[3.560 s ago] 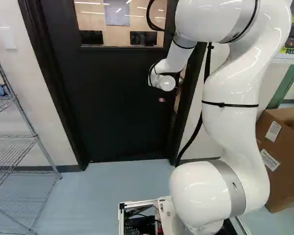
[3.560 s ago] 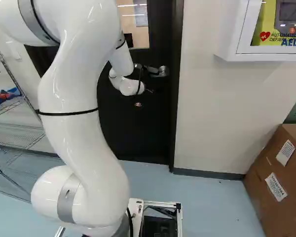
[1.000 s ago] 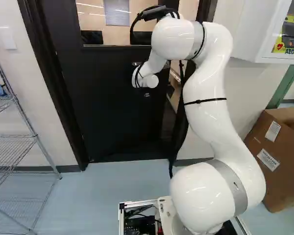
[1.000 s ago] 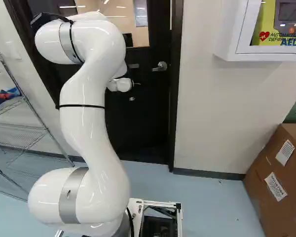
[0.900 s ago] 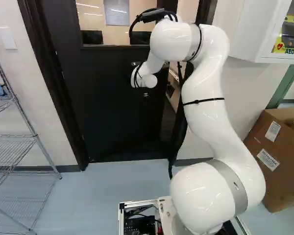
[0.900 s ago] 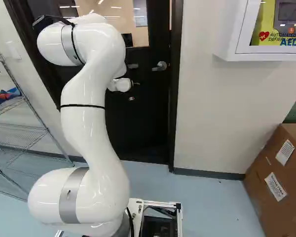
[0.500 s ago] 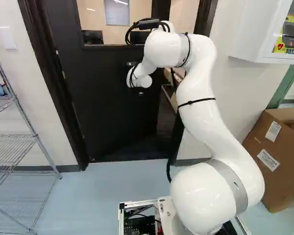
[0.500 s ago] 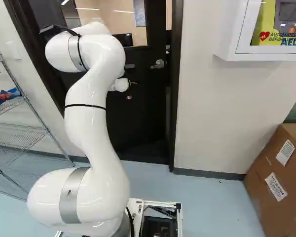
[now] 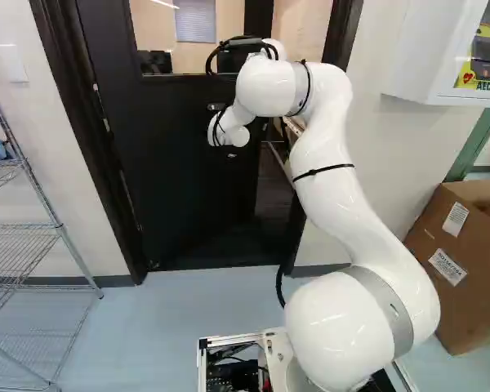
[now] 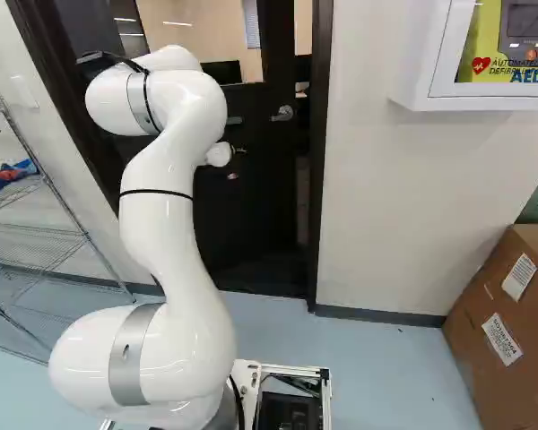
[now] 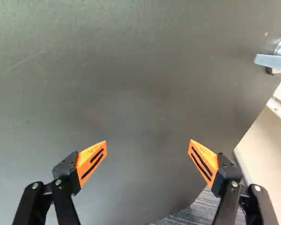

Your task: Open the door and move inside

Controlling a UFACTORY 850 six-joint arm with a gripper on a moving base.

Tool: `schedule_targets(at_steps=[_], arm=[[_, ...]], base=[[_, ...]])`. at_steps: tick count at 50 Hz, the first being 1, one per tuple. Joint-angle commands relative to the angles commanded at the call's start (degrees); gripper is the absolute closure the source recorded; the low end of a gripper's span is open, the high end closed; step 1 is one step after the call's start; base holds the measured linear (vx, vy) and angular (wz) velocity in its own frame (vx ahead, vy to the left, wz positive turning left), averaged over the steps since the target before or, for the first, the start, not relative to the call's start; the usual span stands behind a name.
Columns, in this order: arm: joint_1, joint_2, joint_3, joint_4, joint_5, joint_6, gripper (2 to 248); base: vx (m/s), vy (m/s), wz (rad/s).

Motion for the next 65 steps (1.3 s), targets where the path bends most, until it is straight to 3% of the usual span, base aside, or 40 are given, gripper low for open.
schedule_targets(at_steps=[65], arm=[[0.1,17.92,24.02,0.0,0.0,0.0,3]], base=[[0.0,0.0,0.0]])
